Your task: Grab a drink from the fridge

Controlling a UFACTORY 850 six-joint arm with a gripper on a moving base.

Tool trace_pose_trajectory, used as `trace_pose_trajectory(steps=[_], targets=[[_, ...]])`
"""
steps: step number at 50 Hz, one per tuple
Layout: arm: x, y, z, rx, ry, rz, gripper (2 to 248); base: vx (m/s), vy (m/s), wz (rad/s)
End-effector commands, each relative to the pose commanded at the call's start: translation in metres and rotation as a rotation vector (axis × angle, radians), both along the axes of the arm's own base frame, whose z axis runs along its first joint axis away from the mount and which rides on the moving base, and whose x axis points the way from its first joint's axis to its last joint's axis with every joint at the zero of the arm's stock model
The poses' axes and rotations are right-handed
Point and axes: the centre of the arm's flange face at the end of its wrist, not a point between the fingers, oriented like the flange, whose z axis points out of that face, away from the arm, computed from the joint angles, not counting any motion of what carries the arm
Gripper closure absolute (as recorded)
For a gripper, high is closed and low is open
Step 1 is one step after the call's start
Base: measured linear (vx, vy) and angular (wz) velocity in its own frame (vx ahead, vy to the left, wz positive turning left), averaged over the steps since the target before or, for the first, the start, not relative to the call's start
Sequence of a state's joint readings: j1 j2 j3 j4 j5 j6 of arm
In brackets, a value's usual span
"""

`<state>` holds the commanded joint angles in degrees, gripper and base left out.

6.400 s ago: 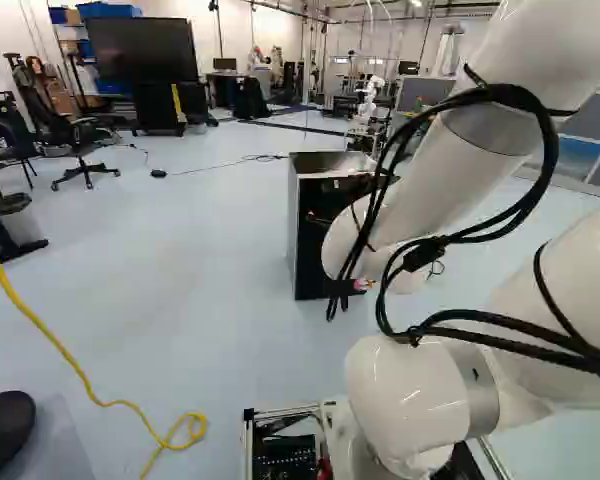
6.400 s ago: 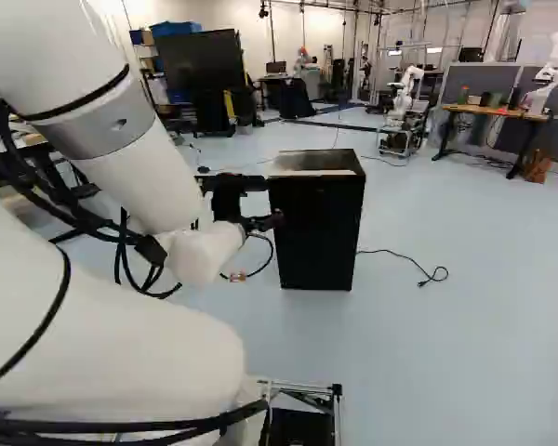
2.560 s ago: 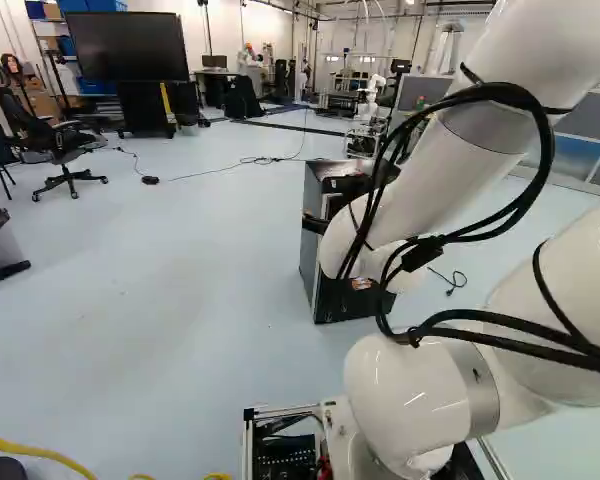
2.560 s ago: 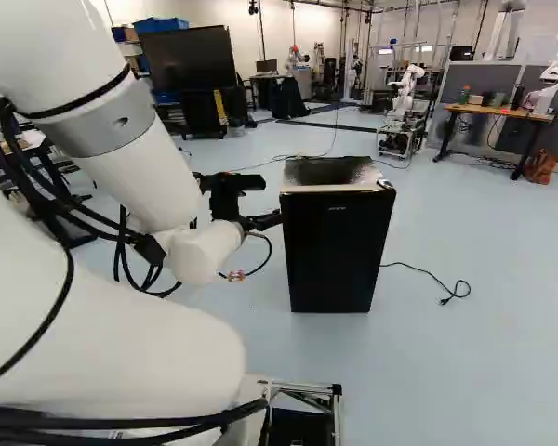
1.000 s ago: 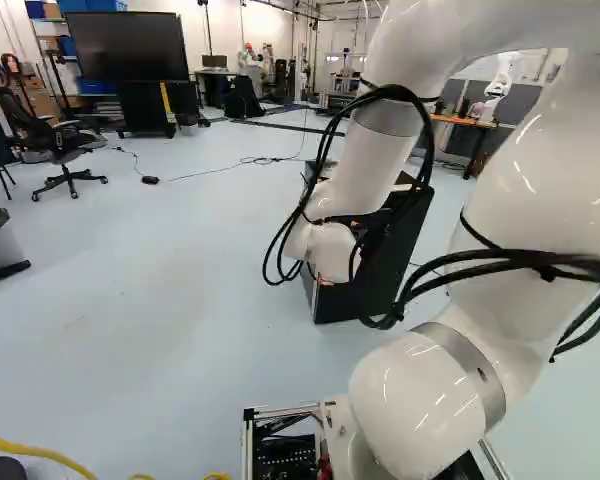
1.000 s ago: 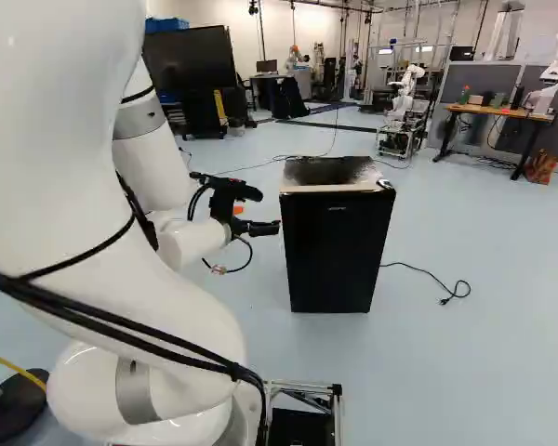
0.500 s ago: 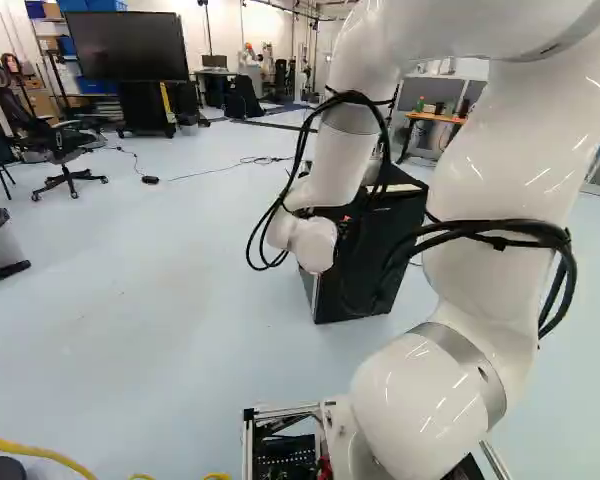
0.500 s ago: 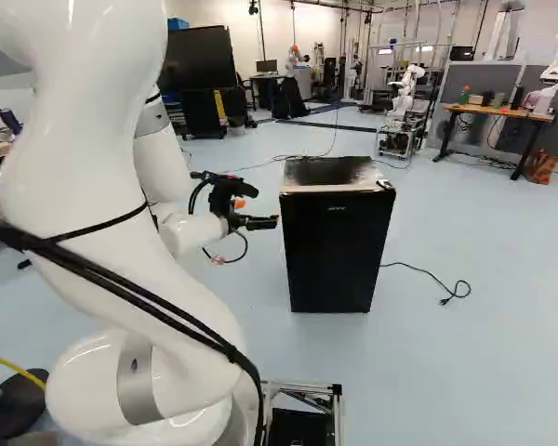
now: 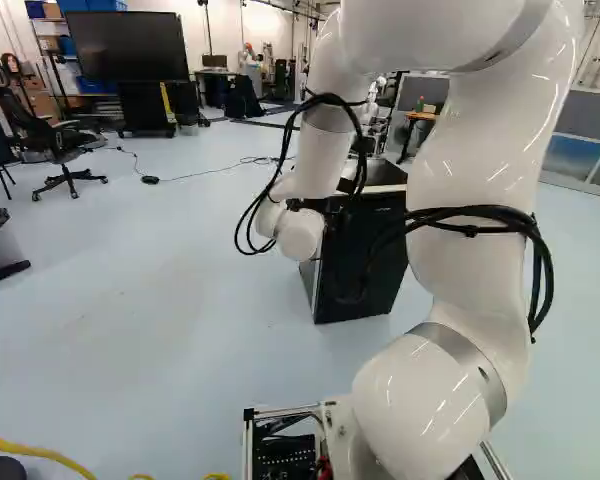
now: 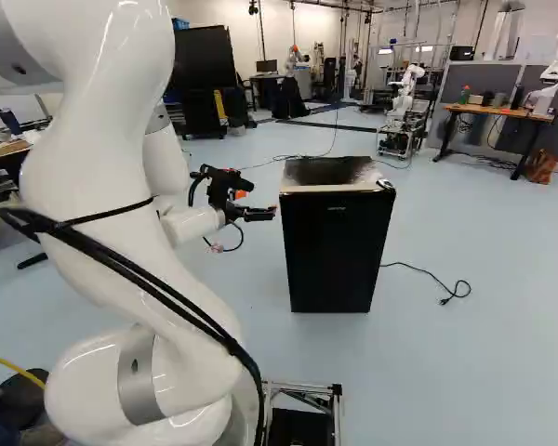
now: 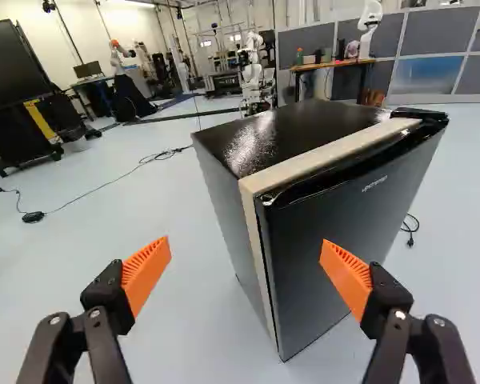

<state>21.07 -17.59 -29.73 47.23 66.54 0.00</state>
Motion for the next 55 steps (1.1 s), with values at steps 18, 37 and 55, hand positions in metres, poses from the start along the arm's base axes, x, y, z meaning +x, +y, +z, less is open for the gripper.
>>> trace_pose_trajectory(steps=[18, 37, 55], targets=[[0.037, -0.001, -0.007, 0.008, -0.026, -0.084, 3, 0.0, 0.0, 0.0], [0.055, -0.011, -0.032, 0.009, 0.006, -0.178, 3, 0.0, 0.0, 0.0], [0.056, -0.021, -0.042, 0.008, 0.024, -0.226, 3, 0.0, 0.0, 0.0]])
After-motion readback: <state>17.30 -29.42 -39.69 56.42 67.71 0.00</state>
